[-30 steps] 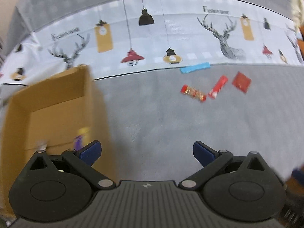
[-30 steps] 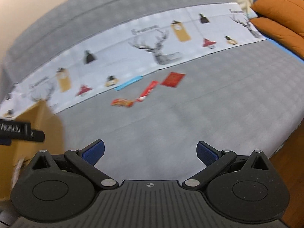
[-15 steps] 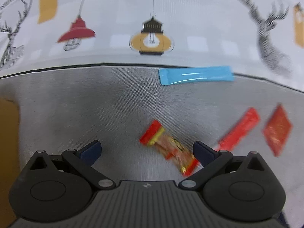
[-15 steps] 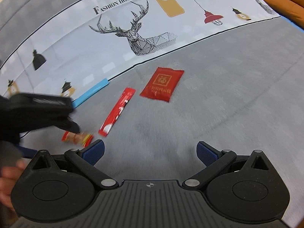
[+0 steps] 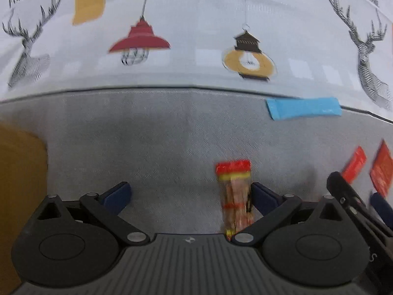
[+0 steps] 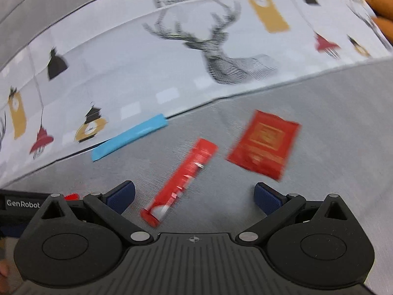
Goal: Organize snacks
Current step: 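Grasp the small wrapped candy with the left tool while the right tool grasps the red stick, then carry the wrapped candy and red stick over the cardboard box with both tools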
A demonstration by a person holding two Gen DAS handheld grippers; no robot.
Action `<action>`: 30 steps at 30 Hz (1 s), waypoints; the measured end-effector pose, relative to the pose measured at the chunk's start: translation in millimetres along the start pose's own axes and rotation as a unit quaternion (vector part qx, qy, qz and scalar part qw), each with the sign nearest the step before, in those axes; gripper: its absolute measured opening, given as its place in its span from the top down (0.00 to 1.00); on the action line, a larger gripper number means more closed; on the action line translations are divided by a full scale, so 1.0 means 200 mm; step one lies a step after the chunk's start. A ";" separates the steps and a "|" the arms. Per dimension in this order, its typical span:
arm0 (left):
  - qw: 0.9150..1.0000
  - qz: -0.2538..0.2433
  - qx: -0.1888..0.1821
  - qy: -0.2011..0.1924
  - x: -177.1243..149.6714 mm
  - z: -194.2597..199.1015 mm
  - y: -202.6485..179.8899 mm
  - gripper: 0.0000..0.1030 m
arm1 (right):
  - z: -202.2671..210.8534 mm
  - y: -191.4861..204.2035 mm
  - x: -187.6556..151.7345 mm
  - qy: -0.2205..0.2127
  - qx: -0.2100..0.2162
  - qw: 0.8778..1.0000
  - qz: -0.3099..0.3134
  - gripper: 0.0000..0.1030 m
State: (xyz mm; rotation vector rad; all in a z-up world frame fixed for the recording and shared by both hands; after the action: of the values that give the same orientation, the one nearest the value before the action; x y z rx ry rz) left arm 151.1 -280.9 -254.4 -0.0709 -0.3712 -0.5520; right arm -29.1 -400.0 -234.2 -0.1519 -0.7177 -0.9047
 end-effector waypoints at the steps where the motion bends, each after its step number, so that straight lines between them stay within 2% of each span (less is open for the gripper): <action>1: 1.000 0.000 -0.002 0.007 0.02 -0.01 0.01 0.00 | -0.02 0.03 0.01 -0.003 -0.006 1.000 0.010 0.00; 4: 1.000 -0.006 -0.012 0.015 0.03 -0.01 0.03 0.05 | -0.06 0.04 0.02 -0.010 -0.006 1.000 0.023 0.00; 5: 1.000 -0.010 -0.017 0.009 0.03 0.00 0.03 0.14 | -0.07 0.04 0.02 -0.012 -0.010 0.999 0.037 0.02; 6: 1.000 -0.016 -0.021 0.001 0.02 0.03 0.03 0.30 | -0.08 0.06 0.01 -0.016 -0.019 0.998 0.060 0.10; 7: 0.999 -0.023 -0.025 -0.006 0.03 0.04 0.02 0.41 | -0.07 0.07 -0.01 -0.025 -0.034 0.995 0.087 0.21; 8: 0.999 -0.029 -0.030 -0.010 0.02 0.06 0.01 0.66 | -0.06 0.08 -0.04 -0.038 -0.045 0.992 0.112 0.28; 9: 0.999 -0.032 -0.034 -0.008 0.02 0.07 0.01 0.71 | -0.04 0.08 -0.05 -0.047 -0.034 0.991 0.120 0.49; 10: 0.999 -0.030 -0.039 0.000 0.01 0.08 0.00 0.71 | -0.02 0.07 -0.07 -0.052 -0.029 0.991 0.121 0.70; 13: 0.999 -0.020 -0.045 0.013 -0.02 0.11 0.03 0.72 | 0.04 0.04 -0.09 -0.042 -0.026 0.991 0.122 0.85; 17: 0.997 -0.014 -0.071 0.002 -0.11 0.29 0.07 0.73 | 0.18 0.02 -0.14 -0.014 0.006 0.997 0.075 0.85; 25: 0.991 -0.031 -0.117 -0.048 -0.33 0.81 0.20 0.73 | 0.70 0.09 -0.20 -0.061 0.047 0.996 0.034 0.85; 30: 0.989 -0.040 -0.126 -0.071 -0.55 1.15 0.37 0.73 | 1.06 0.18 -0.24 -0.093 0.079 0.992 0.040 0.85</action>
State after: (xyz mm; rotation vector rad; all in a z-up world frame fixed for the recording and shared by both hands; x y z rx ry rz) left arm 28.9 -126.4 -77.5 -0.3417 -0.4434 -0.6726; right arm -127.9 -258.9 -95.9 -0.1250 -0.9478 -0.7596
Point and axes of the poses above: each gripper's, at about its wrist camera, not at the fingertips, and z roughly against the way its jaws point, y to its left, x to its top, the point moved 3 cm from there along -z, roughly the way its jaws point
